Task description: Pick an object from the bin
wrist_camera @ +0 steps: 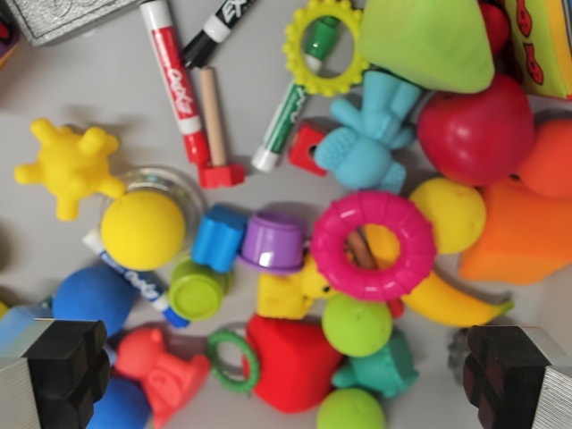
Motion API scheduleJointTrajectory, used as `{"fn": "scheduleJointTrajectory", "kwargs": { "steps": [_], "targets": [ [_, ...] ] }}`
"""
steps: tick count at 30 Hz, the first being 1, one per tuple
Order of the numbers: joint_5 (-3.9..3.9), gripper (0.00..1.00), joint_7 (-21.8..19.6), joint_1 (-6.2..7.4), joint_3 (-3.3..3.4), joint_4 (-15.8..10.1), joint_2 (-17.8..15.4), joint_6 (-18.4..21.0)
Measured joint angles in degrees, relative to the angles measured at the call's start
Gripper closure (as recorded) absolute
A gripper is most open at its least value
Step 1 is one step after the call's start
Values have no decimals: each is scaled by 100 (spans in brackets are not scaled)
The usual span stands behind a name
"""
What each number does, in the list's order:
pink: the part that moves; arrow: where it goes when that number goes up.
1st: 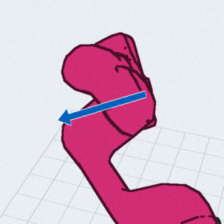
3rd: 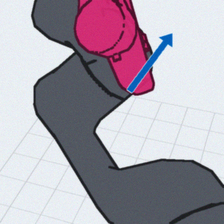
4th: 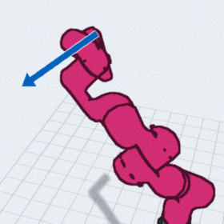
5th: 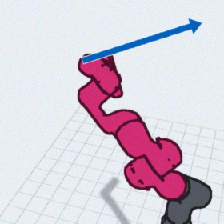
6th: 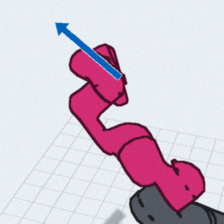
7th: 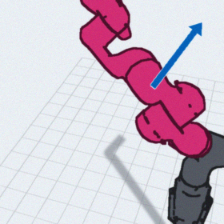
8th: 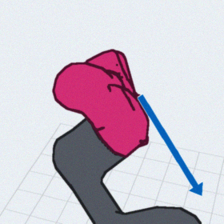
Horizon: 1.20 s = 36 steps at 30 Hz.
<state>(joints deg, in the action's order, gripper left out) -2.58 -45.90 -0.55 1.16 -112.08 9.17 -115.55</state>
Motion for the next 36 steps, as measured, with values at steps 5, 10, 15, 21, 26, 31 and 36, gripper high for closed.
{"fn": "scheduleJointTrajectory", "kwargs": {
  "steps": [5,10,15,21,26,31,36],
  "targets": [
    [0,0,0,0,0,0,0,0],
    [0,0,0,0,0,0,0,0],
    [0,0,-5,0,0,0,0,0],
    [0,0,-47,0,-1,0,2,0],
    [1,0,-116,5,-4,0,12,0],
    [4,0,-222,13,-11,0,34,-12],
    [11,0,-357,29,-15,2,59,-36]
  ]
}}
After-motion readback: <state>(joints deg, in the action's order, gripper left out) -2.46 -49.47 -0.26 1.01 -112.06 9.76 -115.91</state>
